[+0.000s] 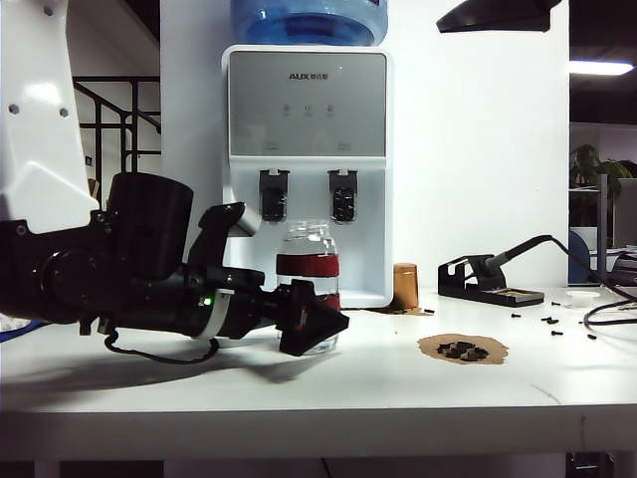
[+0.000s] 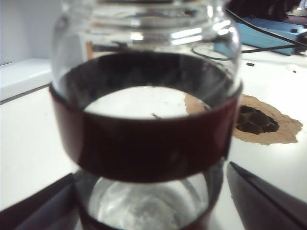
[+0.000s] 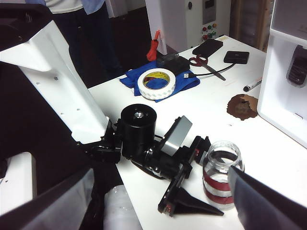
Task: Pick up the water bottle with two loops of red belts, then reach the front water dispenser and gently press the gray-black baffle horizontally to get a little water.
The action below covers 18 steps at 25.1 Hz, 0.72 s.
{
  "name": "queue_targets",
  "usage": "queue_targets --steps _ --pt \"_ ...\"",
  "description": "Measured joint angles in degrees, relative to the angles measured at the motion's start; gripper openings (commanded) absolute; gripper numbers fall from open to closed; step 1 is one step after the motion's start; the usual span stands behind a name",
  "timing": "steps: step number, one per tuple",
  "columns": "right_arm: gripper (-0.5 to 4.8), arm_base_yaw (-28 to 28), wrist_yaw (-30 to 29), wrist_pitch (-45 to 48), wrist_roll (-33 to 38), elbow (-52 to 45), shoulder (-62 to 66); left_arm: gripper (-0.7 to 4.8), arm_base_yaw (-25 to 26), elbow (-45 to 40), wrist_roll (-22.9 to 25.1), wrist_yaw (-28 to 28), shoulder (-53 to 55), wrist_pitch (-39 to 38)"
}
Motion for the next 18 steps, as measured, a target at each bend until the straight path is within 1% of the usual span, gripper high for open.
queue_targets --steps 4,5,7,9,12,13,15,18 --pt "4.79 0.0 0.24 -0.02 0.0 0.0 0.02 4.79 -0.31 0.0 0.02 -0.13 0.0 -0.52" --pt "4.79 0.0 0.24 -0.26 -0.02 0.02 0.02 4.39 -0.31 0.0 0.02 -0.2 0.0 -0.81" --pt "4.79 0.0 0.44 -1.33 0.0 0.02 0.02 3.41 -0.24 0.0 0.02 -0.46 0.0 -1.29" --pt "4.79 0.0 0.72 -2.32 0.0 0.0 0.04 2.25 -0.22 0.0 0.09 -1.46 0.02 -1.31" --pt "4.79 0.0 3.26 -2.54 0.0 0.0 0.04 0.77 -0.22 0.0 0.07 -1.95 0.0 -1.22" --pt "4.79 0.0 5.33 -2.67 0.0 0.0 0.04 0.49 -0.22 0.0 0.07 -1.97 0.0 -1.2" --pt "4.79 0.0 6.58 -3.45 0.0 0.0 0.04 -0.04 -0.22 0.0 0.04 -1.99 0.0 -1.22" --pt "4.79 0.0 7.21 -4.04 -0.02 0.0 0.04 -0.04 -0.22 0.0 0.04 -2.14 0.0 -1.22"
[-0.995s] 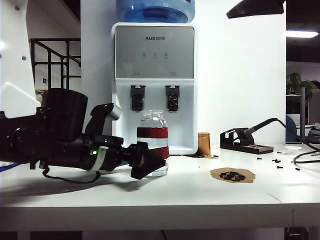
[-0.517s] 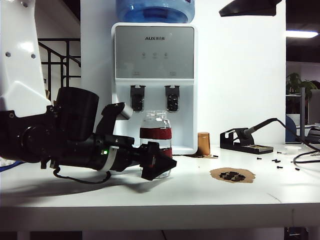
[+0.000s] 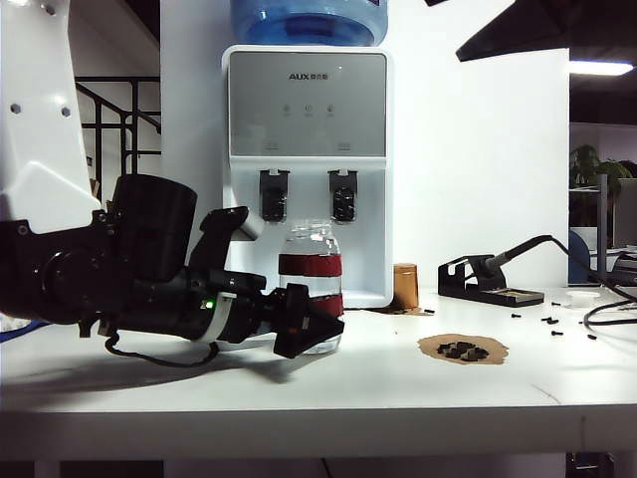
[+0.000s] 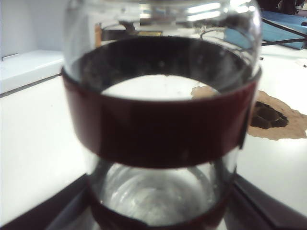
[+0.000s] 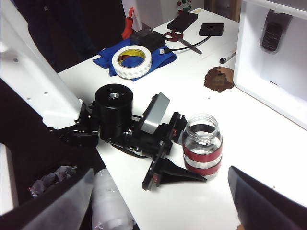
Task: Pick up the water bottle with two loops of red belts, then reach the front water dispenser and gently press the gray-black baffle horizontally to get a little water.
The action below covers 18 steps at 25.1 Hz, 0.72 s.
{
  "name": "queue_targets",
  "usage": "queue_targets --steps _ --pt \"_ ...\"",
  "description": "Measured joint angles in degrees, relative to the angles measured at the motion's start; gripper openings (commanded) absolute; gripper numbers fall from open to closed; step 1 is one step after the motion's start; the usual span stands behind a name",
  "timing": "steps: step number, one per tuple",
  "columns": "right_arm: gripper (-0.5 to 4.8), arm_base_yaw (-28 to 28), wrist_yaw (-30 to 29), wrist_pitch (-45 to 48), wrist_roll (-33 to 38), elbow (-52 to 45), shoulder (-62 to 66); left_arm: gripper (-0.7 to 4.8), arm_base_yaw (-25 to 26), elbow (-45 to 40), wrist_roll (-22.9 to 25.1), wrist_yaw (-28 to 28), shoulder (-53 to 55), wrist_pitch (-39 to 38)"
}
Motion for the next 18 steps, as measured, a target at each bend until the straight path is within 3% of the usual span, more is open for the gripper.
queue_targets --steps 8,18 --pt "4.79 0.0 2.32 -0.61 0.0 0.0 0.0 -0.04 0.74 2.49 0.0 -3.61 0.11 -2.36" --pt "4.79 -0.02 8.33 -0.68 -0.22 0.0 0.0 -0.04 2.16 14.01 -0.02 -11.15 0.13 -13.38"
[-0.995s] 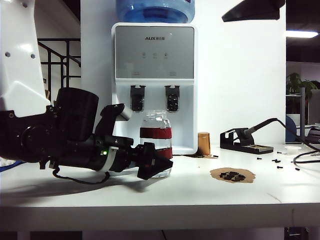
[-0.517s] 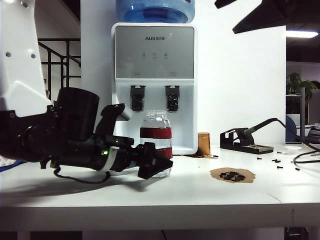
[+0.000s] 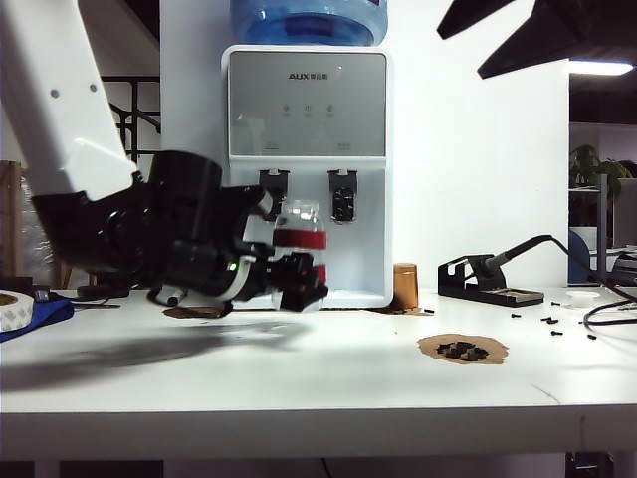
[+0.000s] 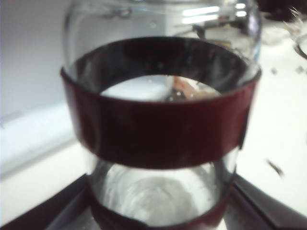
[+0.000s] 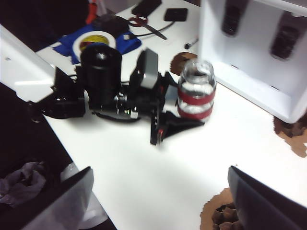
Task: Pick up the water bottle with two loops of red belts, then reach the front water dispenser and gently press the gray-black baffle horizontally to get a little water.
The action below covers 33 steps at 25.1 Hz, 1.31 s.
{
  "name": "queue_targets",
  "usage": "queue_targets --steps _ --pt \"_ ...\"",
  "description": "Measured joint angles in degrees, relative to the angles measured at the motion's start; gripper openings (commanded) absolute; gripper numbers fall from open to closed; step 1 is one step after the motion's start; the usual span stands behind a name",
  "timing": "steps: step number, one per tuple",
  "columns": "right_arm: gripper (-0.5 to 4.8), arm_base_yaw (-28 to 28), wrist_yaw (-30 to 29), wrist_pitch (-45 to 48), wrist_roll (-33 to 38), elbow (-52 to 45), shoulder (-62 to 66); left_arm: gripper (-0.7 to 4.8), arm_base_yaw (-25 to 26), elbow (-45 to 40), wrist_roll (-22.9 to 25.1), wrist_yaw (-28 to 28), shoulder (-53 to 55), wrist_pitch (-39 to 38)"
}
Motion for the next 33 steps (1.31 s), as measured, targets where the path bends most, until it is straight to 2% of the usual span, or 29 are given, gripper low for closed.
queue_targets --steps 4,9,17,22,29,33 --pt "4.79 0.02 1.38 0.09 -0.76 0.0 0.0 -0.04 -0.07 3.02 0.02 -3.85 0.0 -1.81" --pt "4.79 0.0 6.01 3.93 -0.92 0.0 0.0 -0.04 0.44 9.84 0.02 -8.48 1.46 -6.82" --pt "4.79 0.0 9.2 8.33 0.07 0.0 0.02 -0.04 2.73 15.56 -0.04 -11.23 5.05 -11.19" --pt "4.79 0.0 10.29 10.05 0.26 0.0 0.02 -0.04 4.96 17.14 -2.49 -12.28 5.14 -11.82" --pt "4.79 0.0 10.62 14.1 1.29 0.0 0.04 -0.04 4.9 18.86 -2.99 -12.48 5.14 -13.35" --pt "4.79 0.0 15.87 15.19 1.62 0.0 0.07 -0.04 4.9 20.92 -3.08 -12.46 5.14 -13.92"
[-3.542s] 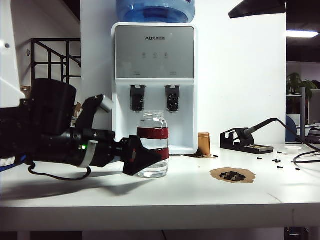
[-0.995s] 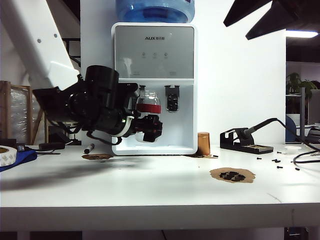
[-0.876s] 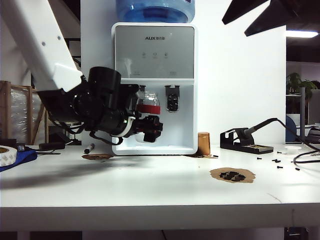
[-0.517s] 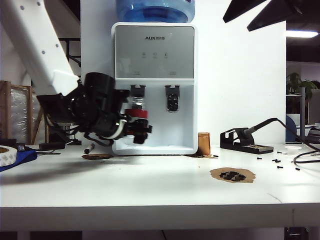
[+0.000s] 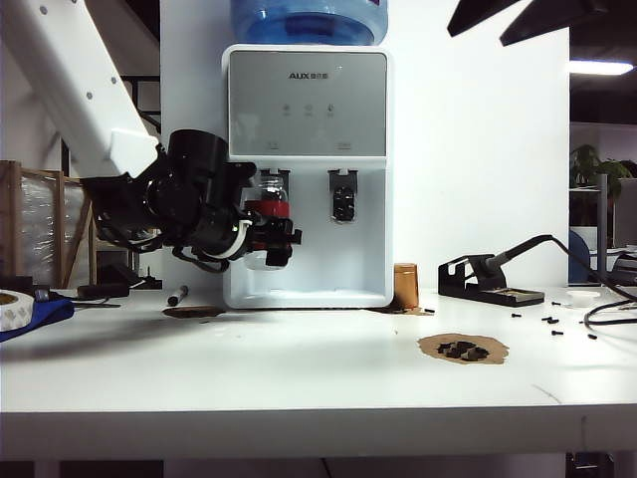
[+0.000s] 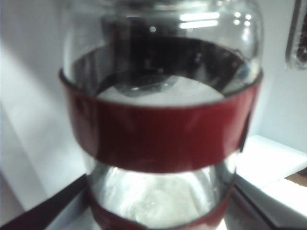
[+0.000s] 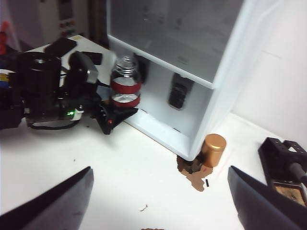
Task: Pick up the water bottle with two loops of red belts, then reach the front water dispenser and gently press the gray-black baffle horizontally to get a little water.
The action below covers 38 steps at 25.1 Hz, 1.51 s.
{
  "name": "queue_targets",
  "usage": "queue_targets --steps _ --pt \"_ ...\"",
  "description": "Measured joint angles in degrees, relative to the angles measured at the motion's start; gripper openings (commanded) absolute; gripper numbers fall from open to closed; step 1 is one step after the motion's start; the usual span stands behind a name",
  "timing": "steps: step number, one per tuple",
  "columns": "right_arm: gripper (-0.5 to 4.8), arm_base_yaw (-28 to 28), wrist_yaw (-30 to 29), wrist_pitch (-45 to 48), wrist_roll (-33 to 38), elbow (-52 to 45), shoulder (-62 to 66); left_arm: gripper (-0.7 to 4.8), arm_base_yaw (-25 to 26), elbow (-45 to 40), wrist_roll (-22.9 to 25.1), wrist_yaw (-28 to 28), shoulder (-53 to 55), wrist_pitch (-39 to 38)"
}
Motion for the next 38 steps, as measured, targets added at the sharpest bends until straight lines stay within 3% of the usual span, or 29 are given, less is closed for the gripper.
queue_targets --steps 38 --pt "4.79 0.0 -1.4 1.22 1.79 0.0 0.02 -0.04 0.57 5.49 -1.05 -0.2 4.2 -1.57"
